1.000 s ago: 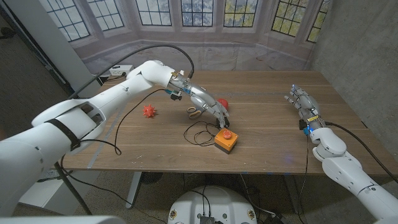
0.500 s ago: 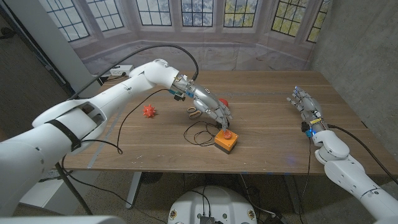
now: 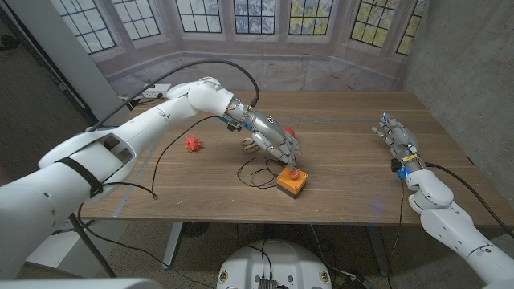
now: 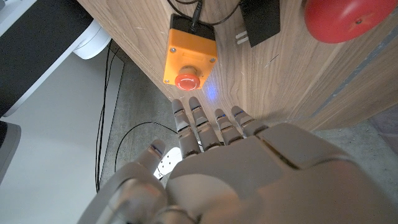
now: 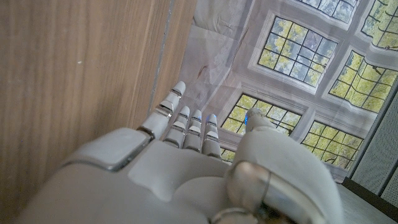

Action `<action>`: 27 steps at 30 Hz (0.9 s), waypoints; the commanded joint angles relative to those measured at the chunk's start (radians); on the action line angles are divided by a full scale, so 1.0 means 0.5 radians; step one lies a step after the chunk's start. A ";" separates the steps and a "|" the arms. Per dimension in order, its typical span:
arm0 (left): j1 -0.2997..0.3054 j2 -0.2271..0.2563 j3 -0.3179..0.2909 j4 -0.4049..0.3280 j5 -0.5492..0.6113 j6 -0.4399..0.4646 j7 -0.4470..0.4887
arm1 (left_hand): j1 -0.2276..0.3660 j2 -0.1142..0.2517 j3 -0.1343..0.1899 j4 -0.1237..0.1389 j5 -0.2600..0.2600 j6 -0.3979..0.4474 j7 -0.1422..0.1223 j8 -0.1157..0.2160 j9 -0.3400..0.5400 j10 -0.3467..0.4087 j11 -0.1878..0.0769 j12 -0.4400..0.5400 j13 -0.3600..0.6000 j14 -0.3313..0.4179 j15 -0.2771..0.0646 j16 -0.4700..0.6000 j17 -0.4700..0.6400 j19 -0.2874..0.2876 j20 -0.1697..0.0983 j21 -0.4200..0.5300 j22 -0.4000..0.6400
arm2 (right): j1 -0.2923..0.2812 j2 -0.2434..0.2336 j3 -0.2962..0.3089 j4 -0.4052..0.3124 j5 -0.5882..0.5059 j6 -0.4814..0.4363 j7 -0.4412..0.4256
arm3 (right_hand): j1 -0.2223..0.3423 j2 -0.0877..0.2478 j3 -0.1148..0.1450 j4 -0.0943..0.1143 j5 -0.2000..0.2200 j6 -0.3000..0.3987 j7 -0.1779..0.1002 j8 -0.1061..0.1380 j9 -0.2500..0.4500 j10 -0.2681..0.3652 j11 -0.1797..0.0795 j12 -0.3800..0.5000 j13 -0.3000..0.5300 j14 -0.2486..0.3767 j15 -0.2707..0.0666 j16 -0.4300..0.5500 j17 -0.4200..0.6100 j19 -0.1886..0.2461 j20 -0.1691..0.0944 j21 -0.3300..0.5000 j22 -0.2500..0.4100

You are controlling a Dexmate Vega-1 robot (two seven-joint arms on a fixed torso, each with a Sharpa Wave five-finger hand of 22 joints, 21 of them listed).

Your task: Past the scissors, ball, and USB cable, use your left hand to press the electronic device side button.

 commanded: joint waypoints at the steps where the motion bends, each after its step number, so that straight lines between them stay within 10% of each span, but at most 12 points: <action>1: -0.024 -0.005 0.050 -0.005 0.086 0.009 0.102 | -0.016 -0.002 -0.005 0.002 0.006 0.003 0.002 -0.002 0.011 0.004 0.003 -0.008 0.006 0.008 0.009 -0.006 0.004 -0.001 -0.002 0.014 0.008 | -0.010 0.004 0.009 0.021 0.016 0.011 0.018 | -0.013 -0.001 0.005 -0.017 0.009 0.007 -0.001 0.010 0.006 -0.007 0.007 0.010 0.006 -0.006 -0.026 0.017 0.006 -0.003 -0.055 -0.006 0.006; 27: -0.082 -0.038 0.140 0.100 0.096 0.020 0.129 | -0.015 -0.002 -0.023 0.000 0.007 0.036 0.013 0.000 0.012 0.038 0.002 -0.008 0.007 0.047 0.010 -0.003 0.004 -0.003 -0.001 0.011 0.007 | 0.012 0.021 0.002 0.080 0.036 0.023 0.048 | -0.020 0.000 0.009 -0.025 0.009 0.007 -0.002 0.010 0.006 -0.009 0.002 0.011 0.005 -0.008 -0.028 0.019 0.005 -0.003 -0.056 -0.008 0.006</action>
